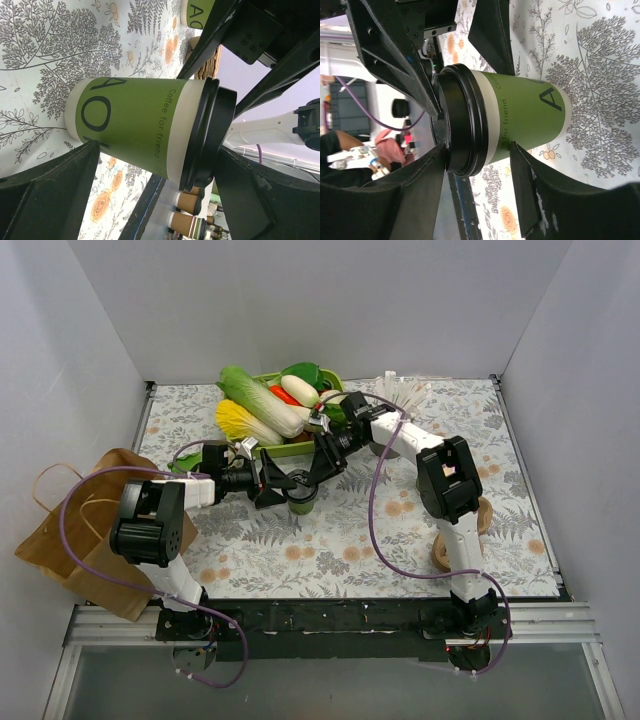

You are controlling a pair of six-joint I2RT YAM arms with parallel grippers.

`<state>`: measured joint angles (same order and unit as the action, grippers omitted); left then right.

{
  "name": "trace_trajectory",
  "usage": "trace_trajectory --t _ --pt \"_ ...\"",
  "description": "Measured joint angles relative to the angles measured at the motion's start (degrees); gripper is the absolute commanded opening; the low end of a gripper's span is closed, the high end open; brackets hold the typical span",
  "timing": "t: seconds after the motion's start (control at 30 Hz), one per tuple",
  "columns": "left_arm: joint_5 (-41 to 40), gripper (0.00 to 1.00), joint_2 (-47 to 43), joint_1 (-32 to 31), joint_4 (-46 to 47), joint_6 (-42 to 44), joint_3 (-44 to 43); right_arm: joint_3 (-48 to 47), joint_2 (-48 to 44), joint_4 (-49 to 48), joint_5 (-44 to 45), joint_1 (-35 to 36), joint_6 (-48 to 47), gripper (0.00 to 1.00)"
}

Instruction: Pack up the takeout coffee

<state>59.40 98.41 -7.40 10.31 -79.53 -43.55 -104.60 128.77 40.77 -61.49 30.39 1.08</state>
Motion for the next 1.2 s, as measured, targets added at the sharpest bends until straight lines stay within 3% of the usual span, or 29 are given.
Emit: trace_trajectory --t 0.53,0.73,0.9,0.97,1.2 --pt "3.4 0.90 3.8 1.9 4.3 -5.2 0.0 7.4 0.4 -11.6 -8.1 -0.8 11.3 0.50" --pt "4.3 0.94 3.9 2.0 3.8 -4.4 -0.3 10.6 -0.1 -13.8 -9.9 -0.8 14.6 0.50" --pt "4.0 0.95 2.6 2.0 4.3 -4.2 -0.5 10.4 -0.3 -12.6 -9.9 -0.6 14.3 0.63" --pt "3.5 0.95 1.9 2.1 6.0 -4.5 -0.5 10.2 -0.3 -11.7 -9.7 -0.3 13.7 0.74" --pt "3.1 0.95 1.7 2.4 6.0 -3.5 -3.2 10.2 -1.2 -8.8 -6.9 1.9 10.3 0.84"
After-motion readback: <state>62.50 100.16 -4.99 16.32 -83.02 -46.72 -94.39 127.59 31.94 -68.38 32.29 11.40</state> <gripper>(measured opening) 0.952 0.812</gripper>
